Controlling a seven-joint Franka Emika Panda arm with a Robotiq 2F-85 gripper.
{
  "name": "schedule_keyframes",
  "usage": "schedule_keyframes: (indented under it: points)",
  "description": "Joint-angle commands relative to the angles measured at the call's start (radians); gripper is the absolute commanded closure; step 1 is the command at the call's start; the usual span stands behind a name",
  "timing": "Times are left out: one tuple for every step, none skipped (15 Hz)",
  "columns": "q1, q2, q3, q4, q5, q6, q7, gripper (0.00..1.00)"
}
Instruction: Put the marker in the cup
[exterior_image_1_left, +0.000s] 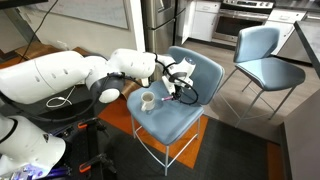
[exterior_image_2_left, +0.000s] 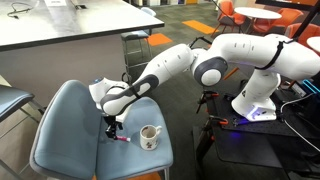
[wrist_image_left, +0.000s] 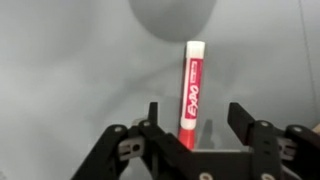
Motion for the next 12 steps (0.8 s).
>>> schedule_keyframes:
  points:
    - [0.012,0.000,-0.025,0.006,0.000,0.009,0.031,0.04]
    - [0.018,0.000,-0.035,0.000,-0.001,0.036,0.057,0.00]
    - [0.021,0.000,-0.040,-0.008,-0.002,0.064,0.065,0.00]
    - [0.027,0.000,-0.049,-0.020,-0.003,0.106,0.082,0.00]
    - [0.030,0.001,-0.052,-0.031,-0.003,0.140,0.087,0.00]
    - [0.035,0.002,-0.052,-0.045,0.000,0.182,0.099,0.00]
    - [0.049,0.003,-0.063,-0.059,-0.008,0.219,0.121,0.00]
    - [0.066,0.005,-0.078,-0.074,-0.017,0.254,0.150,0.00]
    - [0.079,0.007,-0.091,-0.085,-0.023,0.272,0.185,0.00]
    - [0.091,0.010,-0.103,-0.095,-0.025,0.286,0.218,0.00]
    - [0.101,-0.006,-0.116,-0.132,-0.023,0.305,0.242,0.00]
    - [0.113,-0.014,-0.133,-0.151,-0.024,0.317,0.274,0.25]
